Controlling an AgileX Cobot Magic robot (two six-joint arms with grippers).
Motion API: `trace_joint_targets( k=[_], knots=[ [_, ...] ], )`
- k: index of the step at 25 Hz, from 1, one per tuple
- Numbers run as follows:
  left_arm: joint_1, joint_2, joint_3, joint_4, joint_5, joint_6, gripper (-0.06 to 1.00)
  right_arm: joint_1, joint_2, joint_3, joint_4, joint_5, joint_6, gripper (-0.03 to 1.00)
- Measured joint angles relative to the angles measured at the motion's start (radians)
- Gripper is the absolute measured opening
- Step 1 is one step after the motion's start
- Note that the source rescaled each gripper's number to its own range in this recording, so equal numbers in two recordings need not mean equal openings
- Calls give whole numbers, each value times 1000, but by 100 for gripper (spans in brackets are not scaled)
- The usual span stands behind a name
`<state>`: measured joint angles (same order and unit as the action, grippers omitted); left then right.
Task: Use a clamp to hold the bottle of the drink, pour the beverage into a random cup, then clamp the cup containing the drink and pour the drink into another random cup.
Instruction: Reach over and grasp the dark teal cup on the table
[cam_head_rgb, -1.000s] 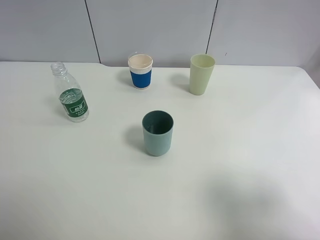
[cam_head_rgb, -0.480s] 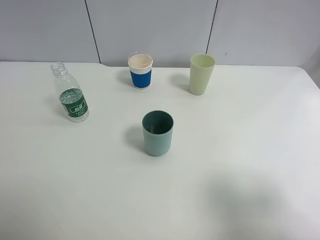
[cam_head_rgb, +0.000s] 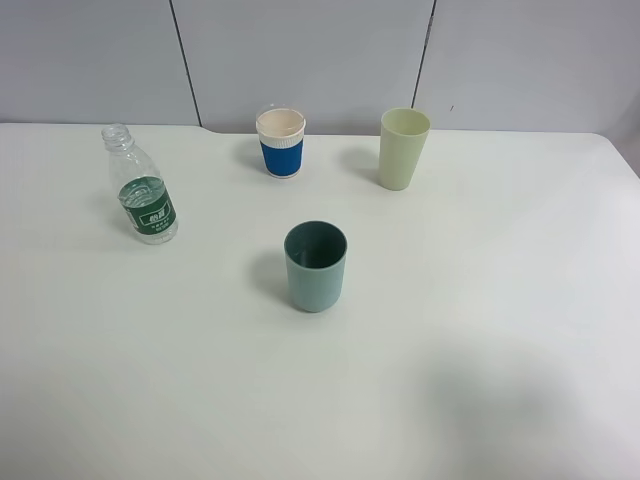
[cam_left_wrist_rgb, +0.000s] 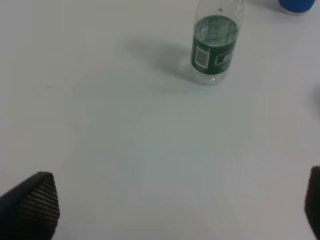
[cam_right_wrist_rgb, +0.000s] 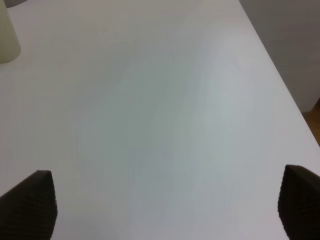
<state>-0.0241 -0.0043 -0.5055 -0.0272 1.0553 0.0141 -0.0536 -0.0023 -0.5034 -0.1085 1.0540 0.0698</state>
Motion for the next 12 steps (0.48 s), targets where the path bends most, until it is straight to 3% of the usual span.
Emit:
trace_joint_targets(
  k=[9, 12],
  knots=[
    [0, 0, 0, 0, 0, 0, 100, 0, 82, -10, 73, -8, -55, 75],
    [0, 0, 0, 0, 0, 0, 100, 0, 208, -36, 126, -91, -95, 75]
  ],
)
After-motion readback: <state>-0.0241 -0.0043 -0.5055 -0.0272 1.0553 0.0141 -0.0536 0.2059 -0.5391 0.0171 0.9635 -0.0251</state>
